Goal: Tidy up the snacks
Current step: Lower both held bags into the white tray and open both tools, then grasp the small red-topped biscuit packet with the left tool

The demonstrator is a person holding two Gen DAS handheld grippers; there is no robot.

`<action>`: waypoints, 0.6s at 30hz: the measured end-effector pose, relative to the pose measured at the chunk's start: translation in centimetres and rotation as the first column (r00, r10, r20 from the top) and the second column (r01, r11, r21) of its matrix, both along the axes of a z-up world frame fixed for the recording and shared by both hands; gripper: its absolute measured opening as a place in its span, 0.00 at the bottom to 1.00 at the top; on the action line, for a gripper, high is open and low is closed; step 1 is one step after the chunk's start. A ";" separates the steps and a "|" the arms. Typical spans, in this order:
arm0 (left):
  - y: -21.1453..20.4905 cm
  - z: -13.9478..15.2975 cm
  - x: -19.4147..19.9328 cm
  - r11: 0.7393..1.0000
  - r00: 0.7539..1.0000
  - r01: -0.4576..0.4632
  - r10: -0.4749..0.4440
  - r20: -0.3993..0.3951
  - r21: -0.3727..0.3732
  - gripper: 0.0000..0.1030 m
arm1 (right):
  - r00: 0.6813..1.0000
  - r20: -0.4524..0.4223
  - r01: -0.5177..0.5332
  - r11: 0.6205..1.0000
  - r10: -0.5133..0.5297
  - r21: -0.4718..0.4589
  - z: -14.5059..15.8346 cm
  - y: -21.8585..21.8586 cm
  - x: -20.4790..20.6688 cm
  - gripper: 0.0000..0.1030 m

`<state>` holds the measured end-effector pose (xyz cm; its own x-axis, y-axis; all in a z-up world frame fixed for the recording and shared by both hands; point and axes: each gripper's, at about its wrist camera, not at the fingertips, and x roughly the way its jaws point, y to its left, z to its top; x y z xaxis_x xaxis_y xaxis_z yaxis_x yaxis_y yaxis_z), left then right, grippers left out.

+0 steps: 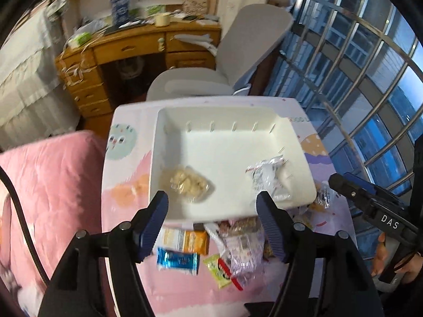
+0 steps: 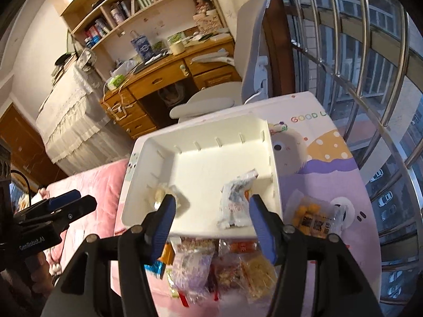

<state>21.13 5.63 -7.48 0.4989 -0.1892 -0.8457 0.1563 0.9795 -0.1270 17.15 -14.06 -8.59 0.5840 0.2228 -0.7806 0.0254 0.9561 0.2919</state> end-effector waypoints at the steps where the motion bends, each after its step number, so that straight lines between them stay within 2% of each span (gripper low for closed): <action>1: 0.2 -0.2 -0.6 1.000 1.000 -0.023 0.023 -0.007 -0.001 0.66 | 1.000 -0.008 -0.015 1.000 0.015 0.001 -0.2 -0.1 -0.2 0.57; 7: 0.9 -1.9 -4.6 0.986 0.985 -0.167 0.167 -0.038 0.012 0.66 | 0.992 -0.053 -0.115 0.993 0.115 0.007 -1.5 -0.7 -1.7 0.57; 12: 1.5 -3.4 -8.2 0.957 0.955 -0.290 0.290 -0.057 0.021 0.66 | 0.976 -0.072 -0.207 0.978 0.208 0.014 -2.6 -1.0 -3.1 0.57; 18: 2.1 -4.9 -11.5 0.925 0.920 -0.378 0.379 -0.096 0.031 0.66 | 0.952 -0.089 -0.291 0.956 0.292 0.022 -3.7 -0.9 -4.3 0.60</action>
<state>9.65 7.71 -12.34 0.4456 0.0076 -0.8952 -0.2394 0.9646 -0.1110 12.82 -14.91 -12.31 0.4196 0.3797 -0.8244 -0.2272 0.9233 0.3097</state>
